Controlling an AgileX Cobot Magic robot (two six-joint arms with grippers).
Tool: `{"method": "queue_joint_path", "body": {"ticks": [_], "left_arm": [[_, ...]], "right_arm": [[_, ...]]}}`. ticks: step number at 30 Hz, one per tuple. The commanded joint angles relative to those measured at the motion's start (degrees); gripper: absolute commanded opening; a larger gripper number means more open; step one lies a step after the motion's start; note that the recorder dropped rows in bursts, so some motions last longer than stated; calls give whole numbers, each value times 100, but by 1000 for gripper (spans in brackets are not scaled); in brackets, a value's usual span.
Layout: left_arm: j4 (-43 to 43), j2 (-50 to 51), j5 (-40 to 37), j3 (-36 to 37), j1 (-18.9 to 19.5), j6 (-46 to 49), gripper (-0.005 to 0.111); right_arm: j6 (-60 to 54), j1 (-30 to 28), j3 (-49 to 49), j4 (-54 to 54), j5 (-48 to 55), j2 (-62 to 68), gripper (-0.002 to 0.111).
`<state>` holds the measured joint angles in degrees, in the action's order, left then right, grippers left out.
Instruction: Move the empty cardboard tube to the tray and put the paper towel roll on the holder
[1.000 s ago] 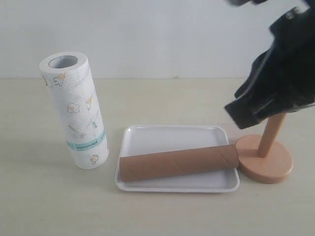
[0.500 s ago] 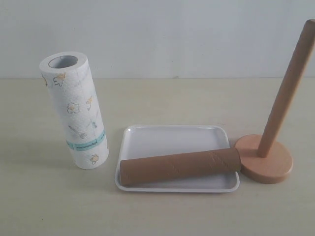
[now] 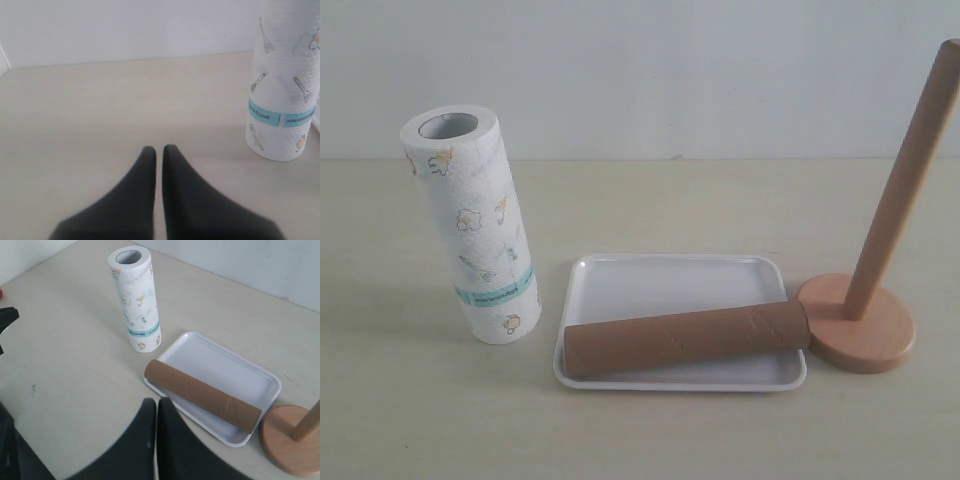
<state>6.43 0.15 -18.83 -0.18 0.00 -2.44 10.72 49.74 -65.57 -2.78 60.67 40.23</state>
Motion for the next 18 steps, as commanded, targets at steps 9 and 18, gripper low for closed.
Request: {"method": "queue_joint_path", "body": {"ticks": [9,18], "left_arm": [[-65,-15,76,18,5,-6,4],[-65,-15,76,18,5,-6,4]], "right_arm": [[-252,-741,533,-280,-872,-423,0],[-274,-2260,2902,-701,-3213,-1813,0]]}}
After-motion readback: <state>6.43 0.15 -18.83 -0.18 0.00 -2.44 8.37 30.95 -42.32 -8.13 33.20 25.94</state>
